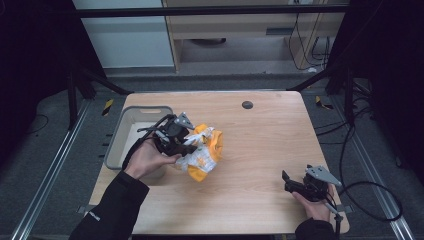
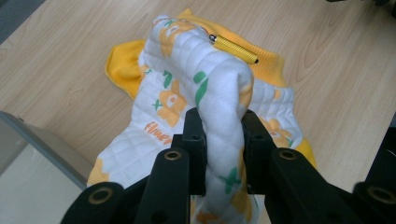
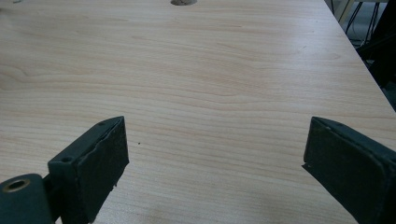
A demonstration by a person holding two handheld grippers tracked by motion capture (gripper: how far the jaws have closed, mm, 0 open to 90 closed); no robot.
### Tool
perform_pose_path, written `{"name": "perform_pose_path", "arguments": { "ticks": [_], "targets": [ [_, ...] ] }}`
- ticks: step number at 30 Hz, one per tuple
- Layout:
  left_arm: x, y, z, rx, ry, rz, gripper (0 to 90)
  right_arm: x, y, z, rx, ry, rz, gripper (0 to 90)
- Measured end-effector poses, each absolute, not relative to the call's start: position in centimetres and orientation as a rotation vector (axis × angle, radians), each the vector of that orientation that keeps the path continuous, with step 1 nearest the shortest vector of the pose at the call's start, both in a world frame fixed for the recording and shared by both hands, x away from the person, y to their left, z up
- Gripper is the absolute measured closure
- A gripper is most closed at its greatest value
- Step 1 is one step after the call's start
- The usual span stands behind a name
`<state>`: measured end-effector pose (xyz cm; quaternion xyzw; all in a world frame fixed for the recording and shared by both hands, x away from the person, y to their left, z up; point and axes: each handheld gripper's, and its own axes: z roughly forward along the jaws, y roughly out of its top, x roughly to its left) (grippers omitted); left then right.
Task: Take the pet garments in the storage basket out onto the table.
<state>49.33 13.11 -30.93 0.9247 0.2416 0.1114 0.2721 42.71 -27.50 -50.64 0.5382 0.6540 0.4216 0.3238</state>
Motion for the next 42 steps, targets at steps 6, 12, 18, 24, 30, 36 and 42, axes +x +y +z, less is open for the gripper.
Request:
{"name": "perform_pose_path", "arguments": {
  "ticks": [6,12,18,24,30,36,42],
  "targets": [
    [49.3,12.1,-31.6,2.505,0.629,0.285,75.5,42.7,-27.5,-50.6,1.411,1.717,1.106,6.7],
    [49.4,11.2,-32.4,2.520,0.620,0.275,75.5,42.7,-27.5,-50.6,1.411,1.717,1.106,6.6],
    [49.5,10.0,-33.6,2.541,0.604,0.260,75.5,42.7,-27.5,-50.6,1.411,1.718,1.106,6.6],
    [49.4,9.2,-34.9,2.561,0.586,0.236,75.4,42.7,-27.5,-50.6,1.410,1.719,1.107,6.6],
    [49.5,8.9,-36.1,2.570,0.576,0.215,75.3,42.7,-27.5,-50.6,1.409,1.720,1.106,6.7],
    [49.3,8.2,-37.6,2.589,0.558,0.192,75.2,42.7,-27.5,-50.6,1.406,1.720,1.106,6.6],
    [49.2,7.6,-38.7,2.603,0.531,0.175,74.7,42.7,-27.5,-50.6,1.411,1.722,1.107,6.6]
  ]
}}
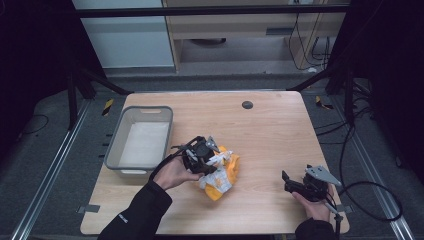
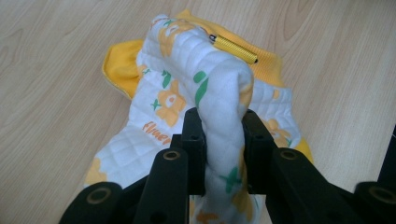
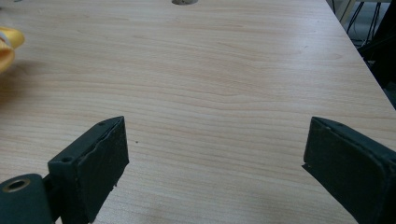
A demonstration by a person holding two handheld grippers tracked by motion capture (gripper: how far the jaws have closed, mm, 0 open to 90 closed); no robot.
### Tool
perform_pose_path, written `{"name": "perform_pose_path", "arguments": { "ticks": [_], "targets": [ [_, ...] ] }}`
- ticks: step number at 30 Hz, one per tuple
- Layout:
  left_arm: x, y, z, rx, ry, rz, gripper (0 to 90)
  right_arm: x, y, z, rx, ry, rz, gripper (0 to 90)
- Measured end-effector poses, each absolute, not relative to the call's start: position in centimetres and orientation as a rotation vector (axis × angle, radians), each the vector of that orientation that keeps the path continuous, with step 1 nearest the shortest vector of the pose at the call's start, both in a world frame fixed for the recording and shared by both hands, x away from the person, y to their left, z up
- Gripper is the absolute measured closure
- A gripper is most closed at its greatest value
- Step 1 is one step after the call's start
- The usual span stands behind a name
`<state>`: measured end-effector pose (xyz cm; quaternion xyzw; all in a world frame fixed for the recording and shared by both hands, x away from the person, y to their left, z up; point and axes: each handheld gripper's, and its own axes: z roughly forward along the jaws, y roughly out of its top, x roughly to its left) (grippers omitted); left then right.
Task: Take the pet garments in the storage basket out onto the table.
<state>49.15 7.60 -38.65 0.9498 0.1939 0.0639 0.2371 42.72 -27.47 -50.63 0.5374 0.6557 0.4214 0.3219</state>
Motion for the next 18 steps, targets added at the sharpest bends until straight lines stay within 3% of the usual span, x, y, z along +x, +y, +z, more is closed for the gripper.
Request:
{"name": "perform_pose_path", "arguments": {
  "ticks": [11,18],
  "targets": [
    [49.2,7.0,-40.7,2.634,0.514,0.144,71.2,42.8,-27.5,-50.7,1.405,1.724,1.105,6.4],
    [49.2,6.9,-41.7,2.618,0.512,0.151,58.6,42.8,-27.5,-50.7,1.408,1.722,1.105,6.3]
  ]
}}
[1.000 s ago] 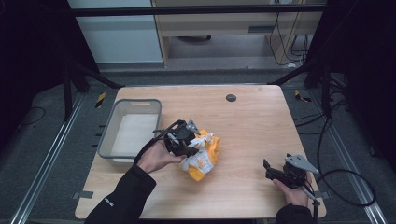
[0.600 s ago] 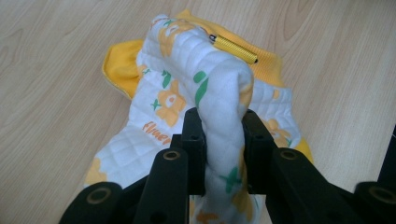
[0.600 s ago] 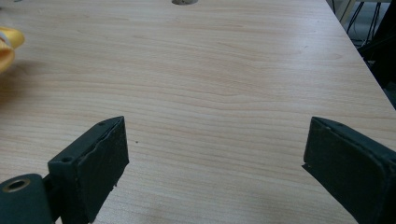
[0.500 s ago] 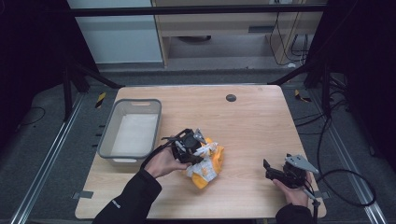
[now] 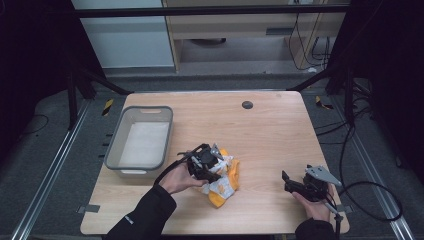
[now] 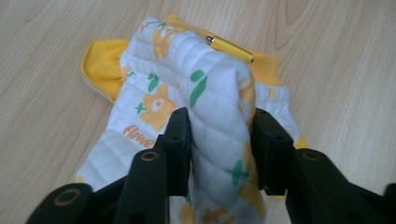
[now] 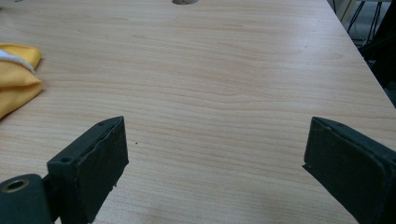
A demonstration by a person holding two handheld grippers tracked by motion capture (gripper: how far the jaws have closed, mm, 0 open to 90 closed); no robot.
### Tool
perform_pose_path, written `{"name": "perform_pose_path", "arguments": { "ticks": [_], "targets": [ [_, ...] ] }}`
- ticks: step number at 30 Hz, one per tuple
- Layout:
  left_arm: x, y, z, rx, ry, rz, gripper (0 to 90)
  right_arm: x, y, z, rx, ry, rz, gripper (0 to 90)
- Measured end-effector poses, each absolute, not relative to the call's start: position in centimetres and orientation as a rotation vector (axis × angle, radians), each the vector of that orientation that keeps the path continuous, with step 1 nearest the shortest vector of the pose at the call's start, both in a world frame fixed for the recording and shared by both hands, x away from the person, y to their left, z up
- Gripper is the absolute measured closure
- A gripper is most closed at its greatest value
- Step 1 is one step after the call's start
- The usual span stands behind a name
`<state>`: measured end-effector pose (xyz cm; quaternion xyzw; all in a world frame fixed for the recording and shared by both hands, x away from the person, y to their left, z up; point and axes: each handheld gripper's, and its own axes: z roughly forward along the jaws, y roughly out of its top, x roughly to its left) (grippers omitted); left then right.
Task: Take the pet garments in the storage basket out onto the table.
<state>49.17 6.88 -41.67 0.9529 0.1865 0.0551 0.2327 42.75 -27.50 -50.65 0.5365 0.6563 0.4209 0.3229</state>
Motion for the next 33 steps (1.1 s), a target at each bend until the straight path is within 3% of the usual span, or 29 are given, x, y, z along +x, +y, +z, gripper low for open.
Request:
{"name": "perform_pose_path", "arguments": {
  "ticks": [4,7,15,23,33],
  "targets": [
    [49.1,6.9,-41.8,2.606,0.514,0.167,51.0,42.8,-27.5,-50.7,1.407,1.722,1.103,6.3],
    [49.0,7.1,-41.7,2.583,0.526,0.191,39.3,42.7,-27.5,-50.7,1.407,1.722,1.104,6.2],
    [48.5,8.2,-40.2,2.454,0.540,0.181,28.6,42.8,-27.5,-50.7,1.412,1.722,1.103,6.2],
    [47.6,10.2,-38.1,2.299,0.580,0.215,26.8,42.8,-27.5,-50.7,1.413,1.727,1.102,6.1],
    [46.8,12.6,-38.4,2.167,0.681,0.261,33.2,42.8,-27.5,-50.7,1.414,1.726,1.098,6.1]
  ]
}}
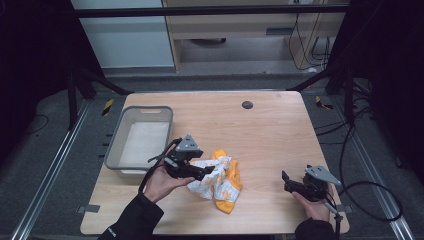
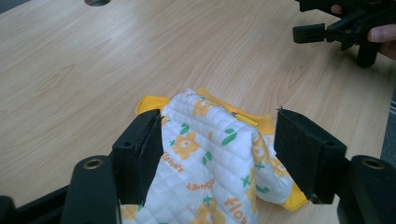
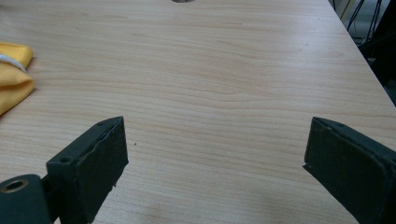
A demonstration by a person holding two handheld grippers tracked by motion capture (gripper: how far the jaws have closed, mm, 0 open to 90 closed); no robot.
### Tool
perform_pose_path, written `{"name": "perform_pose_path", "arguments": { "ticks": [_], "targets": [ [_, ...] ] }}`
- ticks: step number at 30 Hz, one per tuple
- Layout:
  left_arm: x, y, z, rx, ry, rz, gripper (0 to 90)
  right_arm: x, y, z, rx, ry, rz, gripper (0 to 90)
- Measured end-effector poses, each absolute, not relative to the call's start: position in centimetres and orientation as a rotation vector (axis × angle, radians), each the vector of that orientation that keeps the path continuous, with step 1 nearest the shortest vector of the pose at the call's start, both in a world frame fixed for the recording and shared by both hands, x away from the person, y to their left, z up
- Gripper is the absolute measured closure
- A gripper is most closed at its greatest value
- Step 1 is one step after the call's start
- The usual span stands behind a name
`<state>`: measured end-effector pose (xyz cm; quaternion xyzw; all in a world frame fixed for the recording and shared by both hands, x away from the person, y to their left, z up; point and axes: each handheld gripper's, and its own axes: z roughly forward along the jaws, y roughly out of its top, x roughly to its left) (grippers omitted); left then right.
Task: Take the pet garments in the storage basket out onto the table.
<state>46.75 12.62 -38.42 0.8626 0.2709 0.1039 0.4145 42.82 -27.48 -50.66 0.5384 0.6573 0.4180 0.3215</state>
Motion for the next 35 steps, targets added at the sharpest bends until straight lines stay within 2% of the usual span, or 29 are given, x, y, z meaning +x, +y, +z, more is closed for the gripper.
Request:
{"name": "perform_pose_path", "arguments": {
  "ticks": [20,35],
  "targets": [
    [44.0,20.9,-41.5,1.976,0.864,0.421,36.2,42.9,-27.4,-50.7,1.417,1.732,1.090,5.9],
    [42.2,24.7,-42.5,1.896,0.934,0.494,34.2,42.8,-27.4,-50.7,1.422,1.745,1.095,5.1]
  ]
}}
